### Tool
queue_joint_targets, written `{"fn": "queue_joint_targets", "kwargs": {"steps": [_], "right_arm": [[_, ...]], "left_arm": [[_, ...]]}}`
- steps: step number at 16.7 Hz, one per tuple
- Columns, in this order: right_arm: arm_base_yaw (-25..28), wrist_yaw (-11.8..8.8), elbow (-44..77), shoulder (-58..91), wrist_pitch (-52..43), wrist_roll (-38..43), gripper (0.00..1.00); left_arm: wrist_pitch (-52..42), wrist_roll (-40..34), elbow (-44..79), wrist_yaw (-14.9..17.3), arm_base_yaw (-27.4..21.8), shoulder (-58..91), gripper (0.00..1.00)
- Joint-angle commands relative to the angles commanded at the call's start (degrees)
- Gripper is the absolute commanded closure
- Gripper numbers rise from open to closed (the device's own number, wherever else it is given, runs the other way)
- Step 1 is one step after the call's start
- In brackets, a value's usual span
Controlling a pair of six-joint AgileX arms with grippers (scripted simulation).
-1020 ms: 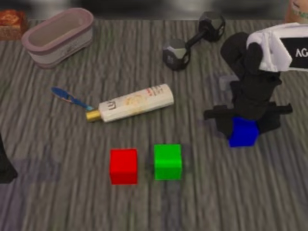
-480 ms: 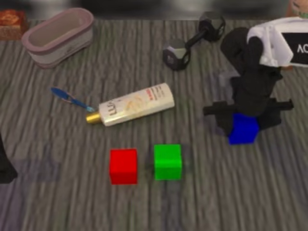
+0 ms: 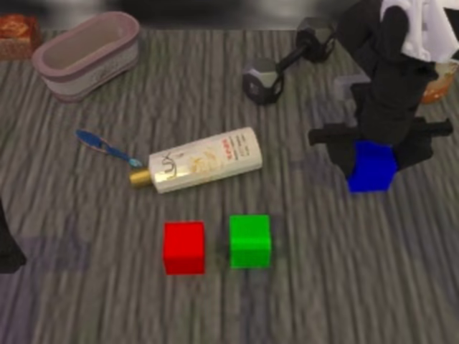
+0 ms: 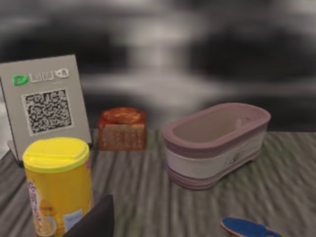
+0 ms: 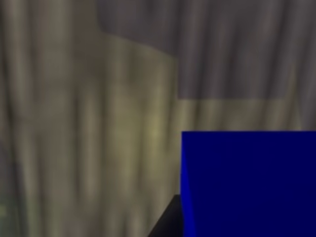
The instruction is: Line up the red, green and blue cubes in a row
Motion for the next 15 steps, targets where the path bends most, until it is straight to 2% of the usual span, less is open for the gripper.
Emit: {"fn": "queue_joint_targets", "kwargs": {"steps": [4,12,15], "right_arm": [[0.55,-0.01,-0.66,-0.36,0.14,1.05,1.00],[12.99,-0.11,-9.37,-9.30,-0.02,17.10,1.00],[14.11,-0.12,-10.14,-10.19,0.02,18.27,1.00]], "left_arm": [[0.00,0.00,0.00,0.00,0.00,0.00,0.00],[0.00,0.00,0.00,0.00,0.00,0.00,0.00],[0.00,0.00,0.00,0.00,0.00,0.00,0.00]]}}
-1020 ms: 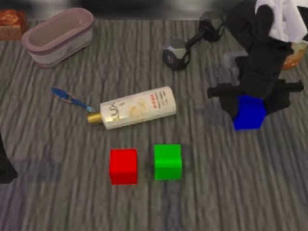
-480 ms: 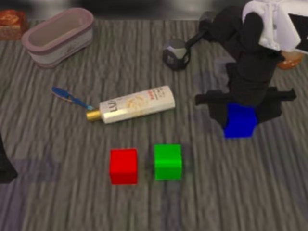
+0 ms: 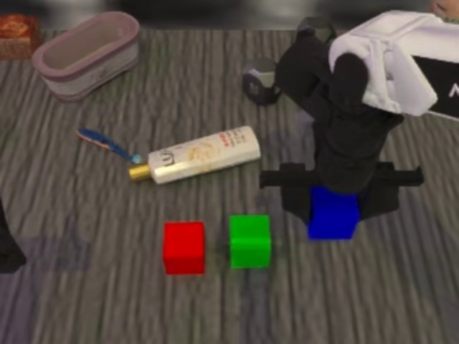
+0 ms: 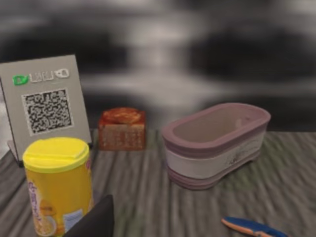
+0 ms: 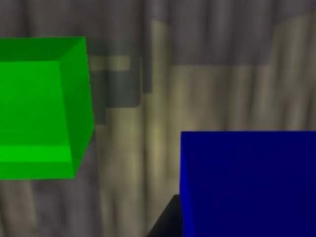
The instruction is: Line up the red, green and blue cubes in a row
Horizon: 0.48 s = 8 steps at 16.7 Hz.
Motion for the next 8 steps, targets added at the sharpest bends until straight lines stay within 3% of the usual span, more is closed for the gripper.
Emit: {"fn": "queue_joint_targets", "kwargs": {"steps": [4,8], "right_arm": [[-0.19,-0.04,-0.58,0.52,1.00,-0.05,1.00],[-0.07,0.04,-5.56,3.01,8.79,0.09,1.00]], "left_arm": [[0.00,0.00,0.00,0.00,0.00,0.00,0.00],[0.00,0.00,0.00,0.00,0.00,0.00,0.00]]}}
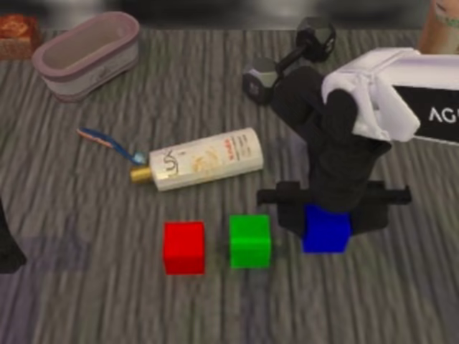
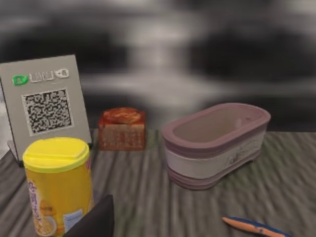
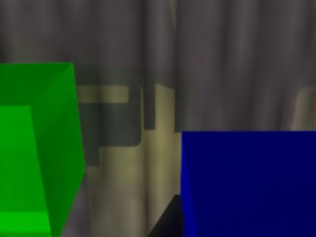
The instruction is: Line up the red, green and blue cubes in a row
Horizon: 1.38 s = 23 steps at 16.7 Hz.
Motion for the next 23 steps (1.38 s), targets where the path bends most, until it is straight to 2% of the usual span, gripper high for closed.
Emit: {"fn": "queue_joint_targets", "kwargs": {"steps": [3,7,20,23], "right_arm": [[0.16,-0.01,-3.42,1.83,5.21,0.10,1.00],[0.21,-0.01,-3.90,2.17,5.85,0.13,1.00],[0.21,-0.01,-3.90,2.17,5.85,0.13,0.02],[0.21,-0.01,-3.90,2.17,5.85,0.13,0.00]], "left_arm": [[0.00,0.00,0.00,0.00,0.00,0.00,0.00],[0.00,0.00,0.00,0.00,0.00,0.00,0.00],[0.00,0.00,0.00,0.00,0.00,0.00,0.00],[0.00,0.00,0.00,0.00,0.00,0.00,0.00]]}}
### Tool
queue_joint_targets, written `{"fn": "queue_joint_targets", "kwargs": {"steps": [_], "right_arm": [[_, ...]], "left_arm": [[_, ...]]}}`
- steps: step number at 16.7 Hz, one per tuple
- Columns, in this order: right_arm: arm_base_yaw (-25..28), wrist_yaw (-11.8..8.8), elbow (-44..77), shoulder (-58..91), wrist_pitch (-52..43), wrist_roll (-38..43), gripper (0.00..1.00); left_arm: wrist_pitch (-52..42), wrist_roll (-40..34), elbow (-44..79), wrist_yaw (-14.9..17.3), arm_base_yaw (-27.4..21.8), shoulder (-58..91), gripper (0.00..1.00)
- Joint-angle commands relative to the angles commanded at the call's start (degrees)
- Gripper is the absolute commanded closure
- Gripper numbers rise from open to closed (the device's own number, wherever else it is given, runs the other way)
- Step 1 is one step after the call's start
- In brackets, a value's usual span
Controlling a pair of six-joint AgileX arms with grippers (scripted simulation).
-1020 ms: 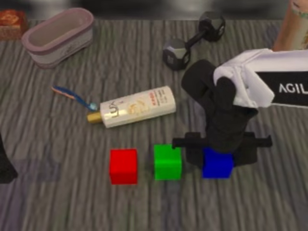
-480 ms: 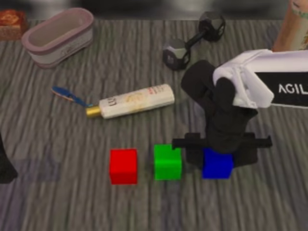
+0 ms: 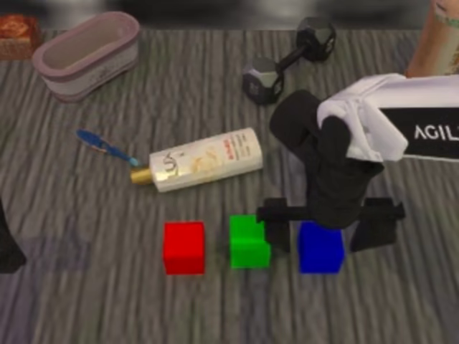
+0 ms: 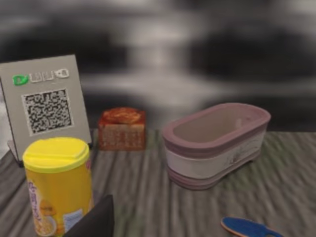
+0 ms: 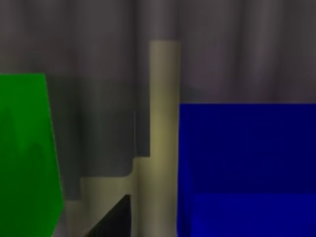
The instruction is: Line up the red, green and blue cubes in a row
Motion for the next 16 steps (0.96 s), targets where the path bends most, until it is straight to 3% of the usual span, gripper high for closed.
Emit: {"fn": "queue_joint_targets", "kwargs": {"steps": [8,16], "right_arm": [[0.05,0.02,0.84,-0.29,-1.00,-0.04,0.00],[0.37,-0.03,9.59,-5.09,-14.66,-0.17,0.00]], "left_arm": [[0.00,0.00,0.00,0.00,0.00,0.00,0.00],[0.00,0.00,0.00,0.00,0.00,0.00,0.00]]}}
